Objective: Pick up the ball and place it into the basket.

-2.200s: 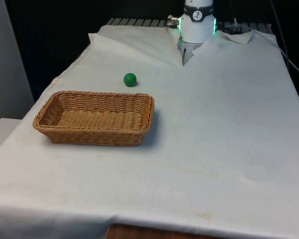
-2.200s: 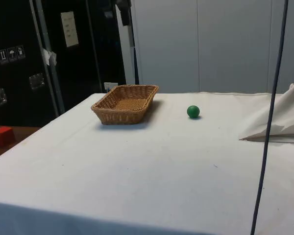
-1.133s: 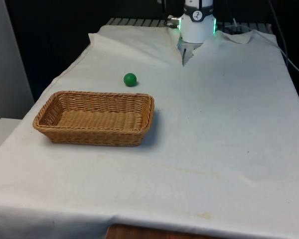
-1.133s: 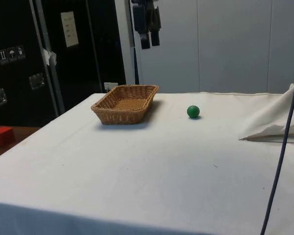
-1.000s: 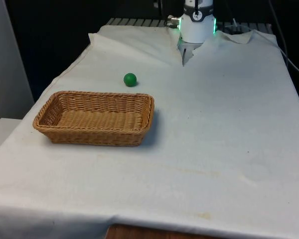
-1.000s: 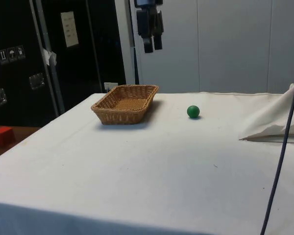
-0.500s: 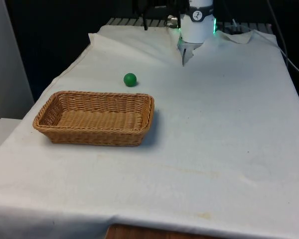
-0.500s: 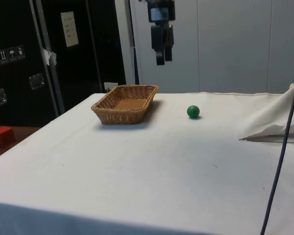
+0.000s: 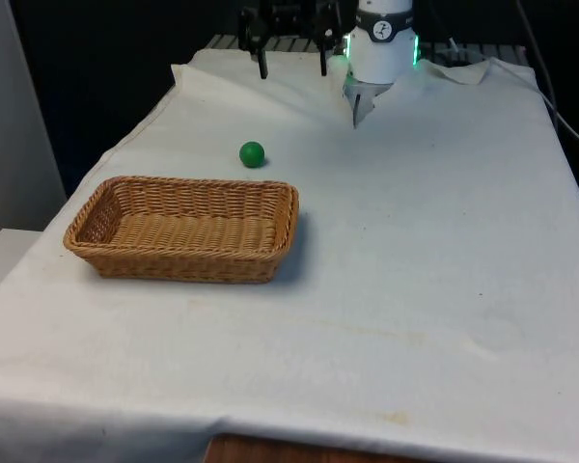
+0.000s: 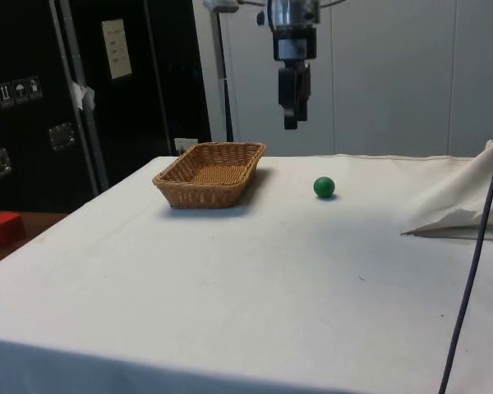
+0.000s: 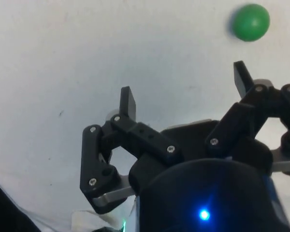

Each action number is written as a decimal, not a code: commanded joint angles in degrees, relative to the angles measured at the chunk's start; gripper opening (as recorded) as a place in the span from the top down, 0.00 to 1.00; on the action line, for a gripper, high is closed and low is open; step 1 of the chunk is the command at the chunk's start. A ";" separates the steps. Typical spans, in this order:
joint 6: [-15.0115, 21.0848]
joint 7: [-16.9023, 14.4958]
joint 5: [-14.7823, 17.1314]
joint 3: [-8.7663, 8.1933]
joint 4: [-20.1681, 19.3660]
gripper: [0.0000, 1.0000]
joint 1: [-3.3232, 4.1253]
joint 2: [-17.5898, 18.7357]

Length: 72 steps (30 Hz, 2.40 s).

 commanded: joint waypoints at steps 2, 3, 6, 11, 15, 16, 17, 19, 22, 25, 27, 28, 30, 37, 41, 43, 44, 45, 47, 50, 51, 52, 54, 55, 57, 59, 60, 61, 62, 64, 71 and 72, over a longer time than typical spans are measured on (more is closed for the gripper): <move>1.95 -1.09 0.80 -0.57 -0.57 0.00 0.06 1.09; 1.20 -0.52 0.17 -0.40 -0.40 0.00 0.00 0.92; 3.90 -2.18 1.49 -1.15 -1.03 0.00 0.00 3.04; 6.30 -4.01 2.69 -1.95 -1.32 0.00 -0.17 6.07; 7.33 -4.76 3.04 -2.41 -1.43 0.00 -0.23 7.45; 7.79 -4.98 3.15 -2.64 -1.60 0.00 -0.23 7.96; 8.54 -5.33 3.27 -2.92 -1.89 0.00 -0.29 8.77; 9.34 -5.67 3.44 -3.15 -2.12 0.00 -0.29 9.63; 10.14 -6.07 3.72 -3.27 -2.41 0.00 -0.34 10.43; 12.20 -7.10 4.93 -3.38 -3.21 0.00 -0.34 11.97; 13.41 -7.56 5.73 -3.27 -3.61 0.00 -0.34 12.83; 13.98 -7.79 6.13 -3.15 -3.78 0.00 -0.34 13.24; 13.64 -7.33 5.56 -3.50 -3.50 0.00 -0.17 13.98; 18.45 -9.11 8.94 -2.06 -5.04 0.00 -0.52 16.84; 19.65 -9.51 9.85 -1.66 -5.33 0.00 -0.63 17.82; 20.74 -9.97 11.00 -1.20 -5.50 0.00 -0.69 18.68; 21.08 -10.14 11.40 -1.03 -5.56 0.00 -0.74 18.96; 21.37 -10.37 11.80 -0.86 -5.56 0.00 -0.74 19.19; 22.12 -10.77 12.55 -0.52 -5.67 0.00 -0.86 19.71; 22.75 -11.17 13.18 -0.23 -5.73 0.00 -0.92 20.23; 23.09 -11.34 13.46 -0.06 -5.79 0.00 -0.92 20.51; 23.66 -11.80 14.09 0.17 -5.84 0.00 -0.97 20.97; 24.29 -12.43 14.50 0.34 -5.84 0.00 -1.20 21.49; 24.58 -12.72 14.67 0.40 -5.79 0.00 -1.32 21.77; 23.72 -11.57 13.58 -0.92 -5.27 0.00 -0.23 22.75; 25.38 -14.38 15.70 0.57 -5.50 0.00 -1.78 22.92; 25.50 -14.84 16.04 0.63 -5.39 0.00 -1.89 23.26; 25.67 -15.30 16.33 0.69 -5.27 0.00 -1.95 23.61; 25.84 -15.70 16.62 0.74 -5.21 0.00 -2.06 23.89; 26.18 -16.21 16.90 0.80 -5.04 0.00 -2.18 24.47; 27.73 -17.42 17.70 1.15 -4.98 0.00 -2.46 25.55; 27.85 -17.42 17.76 1.26 -5.04 0.00 -2.52 25.67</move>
